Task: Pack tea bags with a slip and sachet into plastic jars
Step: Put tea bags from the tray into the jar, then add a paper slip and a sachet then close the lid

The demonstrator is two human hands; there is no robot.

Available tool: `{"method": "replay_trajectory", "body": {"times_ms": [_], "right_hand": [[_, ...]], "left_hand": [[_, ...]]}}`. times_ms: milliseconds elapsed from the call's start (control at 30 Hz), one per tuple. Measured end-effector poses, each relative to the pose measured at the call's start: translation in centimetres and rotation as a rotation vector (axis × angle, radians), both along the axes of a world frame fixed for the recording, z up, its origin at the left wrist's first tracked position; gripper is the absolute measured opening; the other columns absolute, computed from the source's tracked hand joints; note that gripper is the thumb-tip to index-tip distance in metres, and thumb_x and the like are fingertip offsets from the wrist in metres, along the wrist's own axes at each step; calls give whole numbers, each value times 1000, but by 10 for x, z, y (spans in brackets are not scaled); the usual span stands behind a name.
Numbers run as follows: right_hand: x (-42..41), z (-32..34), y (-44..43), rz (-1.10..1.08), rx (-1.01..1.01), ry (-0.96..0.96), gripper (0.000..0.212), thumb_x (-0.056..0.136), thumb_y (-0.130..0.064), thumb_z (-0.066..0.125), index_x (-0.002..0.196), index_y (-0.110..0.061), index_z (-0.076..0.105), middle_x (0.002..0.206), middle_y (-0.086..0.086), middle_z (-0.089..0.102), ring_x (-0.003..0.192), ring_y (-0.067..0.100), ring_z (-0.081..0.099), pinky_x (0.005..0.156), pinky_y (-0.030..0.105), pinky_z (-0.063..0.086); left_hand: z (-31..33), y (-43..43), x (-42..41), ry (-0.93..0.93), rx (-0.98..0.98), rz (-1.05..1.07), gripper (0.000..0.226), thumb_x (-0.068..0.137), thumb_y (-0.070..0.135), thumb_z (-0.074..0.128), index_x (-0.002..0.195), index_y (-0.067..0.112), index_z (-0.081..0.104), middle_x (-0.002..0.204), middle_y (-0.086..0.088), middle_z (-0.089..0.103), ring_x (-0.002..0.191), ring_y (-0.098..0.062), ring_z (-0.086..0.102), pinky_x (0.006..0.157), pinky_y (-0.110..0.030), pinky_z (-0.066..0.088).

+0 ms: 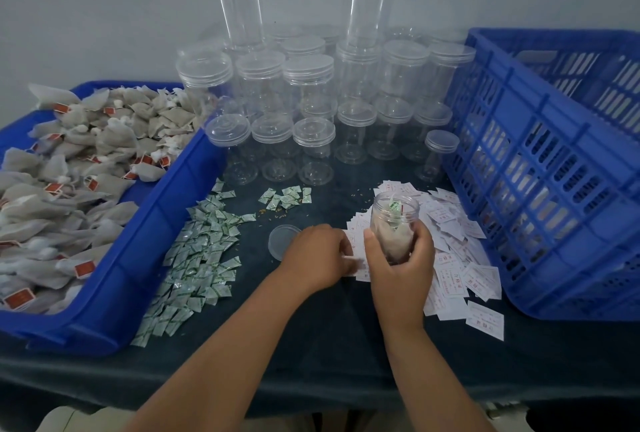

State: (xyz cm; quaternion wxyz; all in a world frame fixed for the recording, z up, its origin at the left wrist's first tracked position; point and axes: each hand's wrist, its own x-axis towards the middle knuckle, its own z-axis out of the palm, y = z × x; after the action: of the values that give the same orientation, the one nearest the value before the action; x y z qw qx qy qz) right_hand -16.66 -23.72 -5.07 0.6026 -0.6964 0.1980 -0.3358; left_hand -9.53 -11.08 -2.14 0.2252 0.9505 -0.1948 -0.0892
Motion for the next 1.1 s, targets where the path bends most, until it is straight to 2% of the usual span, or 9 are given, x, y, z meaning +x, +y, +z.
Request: {"method": "replay_trajectory", "body": {"times_ms": [167,267,367,500,633,733,867,967,1100], "right_hand": [[1,-4,-1,49,-22,34,64,85,-35,90,139,-22,56,134,-5,61,127,15,61,109,41,53],[1,-4,0,127,-36,39,68,84,-38,91,140,-21,58,135,-4,65,126,17,64,108,47,55],[-2,-1,4,209,-45,13,68,79,-49,89,136,-25,60,131,-6,68,122,15,67,102,45,59],[-8,6,12,312,-83,-65,64,78,-48,87,135,-35,60,129,-15,67,121,13,68,97,31,59],[-11,8,15,370,-179,-114,64,80,-44,87,137,-31,60,128,-14,68,120,18,68,96,30,58],[-11,8,16,379,-208,-117,64,79,-45,86,135,-23,63,126,-13,68,117,19,68,94,31,59],[-10,10,15,393,-207,-115,65,79,-47,85,137,-30,59,128,-18,67,121,13,66,94,21,56],[-10,8,15,388,-182,-105,67,78,-47,86,138,-30,60,128,-17,67,122,13,66,93,19,55],[-9,5,15,386,-213,-118,66,77,-39,89,135,-26,62,125,-15,67,118,15,66,91,17,53]], "left_hand": [[28,16,-4,12,-333,214,30,86,36,79,111,41,62,84,14,68,77,2,65,69,-24,52],[65,33,-5,-110,-609,376,14,88,38,79,96,40,67,83,17,74,71,4,67,55,-10,44],[99,44,-9,-46,-810,282,16,88,35,82,98,34,69,82,15,78,70,0,71,62,-12,49],[111,37,-14,118,-704,114,28,85,31,86,106,35,68,84,4,80,82,-22,76,80,-40,59],[96,31,-12,33,-513,89,29,77,33,90,97,38,70,82,9,74,70,-2,68,69,-25,55],[89,33,-10,-10,-386,117,42,73,43,91,105,44,64,85,10,65,73,0,61,66,-22,46],[91,39,-13,-17,-494,125,47,70,60,87,108,43,65,93,14,65,74,0,60,67,-19,50],[94,42,-14,-27,-590,143,17,81,44,87,88,34,74,79,18,71,62,3,59,59,-12,48],[89,42,-13,2,-451,173,19,78,28,89,79,31,71,73,20,67,56,3,54,55,-11,39]]}}
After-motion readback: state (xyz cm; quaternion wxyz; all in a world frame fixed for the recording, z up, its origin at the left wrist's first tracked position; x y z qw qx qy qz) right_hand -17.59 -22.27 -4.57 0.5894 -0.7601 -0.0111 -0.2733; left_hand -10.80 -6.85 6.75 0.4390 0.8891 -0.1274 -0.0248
